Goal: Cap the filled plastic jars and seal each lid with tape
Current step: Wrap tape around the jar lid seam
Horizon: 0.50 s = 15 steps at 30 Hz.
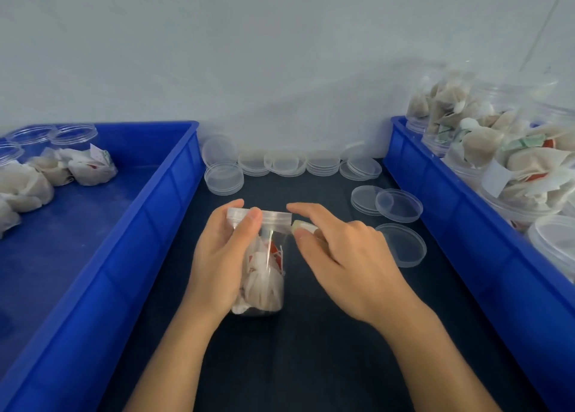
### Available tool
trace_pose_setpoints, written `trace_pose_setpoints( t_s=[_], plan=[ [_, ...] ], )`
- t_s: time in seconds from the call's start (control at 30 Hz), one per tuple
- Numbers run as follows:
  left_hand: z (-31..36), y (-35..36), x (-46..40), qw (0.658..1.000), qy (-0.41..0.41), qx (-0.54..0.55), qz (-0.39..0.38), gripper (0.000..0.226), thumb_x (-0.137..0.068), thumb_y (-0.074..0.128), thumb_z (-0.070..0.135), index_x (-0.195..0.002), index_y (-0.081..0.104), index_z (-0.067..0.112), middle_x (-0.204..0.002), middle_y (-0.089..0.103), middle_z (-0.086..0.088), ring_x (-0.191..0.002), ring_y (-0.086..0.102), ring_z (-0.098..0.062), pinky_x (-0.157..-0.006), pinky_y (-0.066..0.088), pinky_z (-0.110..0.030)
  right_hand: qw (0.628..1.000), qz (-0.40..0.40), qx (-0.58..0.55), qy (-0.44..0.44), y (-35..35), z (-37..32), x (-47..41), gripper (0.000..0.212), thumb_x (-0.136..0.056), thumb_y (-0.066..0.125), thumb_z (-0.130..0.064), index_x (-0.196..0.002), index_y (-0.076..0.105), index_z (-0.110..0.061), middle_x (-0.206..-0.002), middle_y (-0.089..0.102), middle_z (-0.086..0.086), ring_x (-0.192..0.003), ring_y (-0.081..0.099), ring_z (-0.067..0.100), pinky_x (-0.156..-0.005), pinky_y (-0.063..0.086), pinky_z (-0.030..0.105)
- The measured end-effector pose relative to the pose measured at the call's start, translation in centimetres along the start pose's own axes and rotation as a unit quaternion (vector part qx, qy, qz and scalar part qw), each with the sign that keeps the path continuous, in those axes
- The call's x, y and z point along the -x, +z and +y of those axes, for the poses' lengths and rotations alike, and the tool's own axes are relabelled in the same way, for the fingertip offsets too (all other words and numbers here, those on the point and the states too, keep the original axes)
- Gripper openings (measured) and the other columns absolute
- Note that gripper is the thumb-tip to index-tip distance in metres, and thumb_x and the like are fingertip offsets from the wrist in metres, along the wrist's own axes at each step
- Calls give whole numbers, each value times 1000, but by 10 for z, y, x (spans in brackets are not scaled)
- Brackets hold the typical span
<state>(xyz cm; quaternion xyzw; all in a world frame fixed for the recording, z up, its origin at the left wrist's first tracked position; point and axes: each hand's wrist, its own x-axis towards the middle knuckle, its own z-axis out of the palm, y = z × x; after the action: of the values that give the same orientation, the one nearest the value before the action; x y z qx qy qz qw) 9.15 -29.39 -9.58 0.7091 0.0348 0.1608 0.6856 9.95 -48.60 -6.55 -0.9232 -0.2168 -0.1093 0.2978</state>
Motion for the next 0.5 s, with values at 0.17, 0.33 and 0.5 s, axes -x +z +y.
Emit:
trace_pose_setpoints(
  t_s=[0.17, 0.33, 0.5],
  plan=[
    [-3, -1, 0, 998, -36, 35, -41, 40, -81, 68, 65, -111, 76, 40, -105, 77, 3, -96, 76, -13, -75, 61, -28, 1000, 5, 27, 11, -2, 6, -3, 44, -103, 31, -54, -144, 46, -46, -64, 60, -9, -69, 61, 17, -80, 53, 45],
    [-1, 0, 0, 997, -39, 44, -55, 40, -81, 67, 68, -102, 77, 36, -102, 75, -10, -87, 76, -22, -73, 65, -35, 1000, 9, 19, 16, 0, 11, -4, 43, -102, 30, -59, -139, 49, -49, -62, 56, -12, -72, 60, 16, -79, 53, 42],
    [-3, -2, 1, 994, -62, 67, -66, 49, -80, 69, 67, -113, 76, 31, -112, 74, -19, -106, 71, -48, -92, 58, -64, 1000, -8, 4, 24, -1, 14, -5, 45, -100, 31, -60, -140, 51, -52, -55, 50, -16, -67, 54, 10, -78, 50, 38]
  ],
)
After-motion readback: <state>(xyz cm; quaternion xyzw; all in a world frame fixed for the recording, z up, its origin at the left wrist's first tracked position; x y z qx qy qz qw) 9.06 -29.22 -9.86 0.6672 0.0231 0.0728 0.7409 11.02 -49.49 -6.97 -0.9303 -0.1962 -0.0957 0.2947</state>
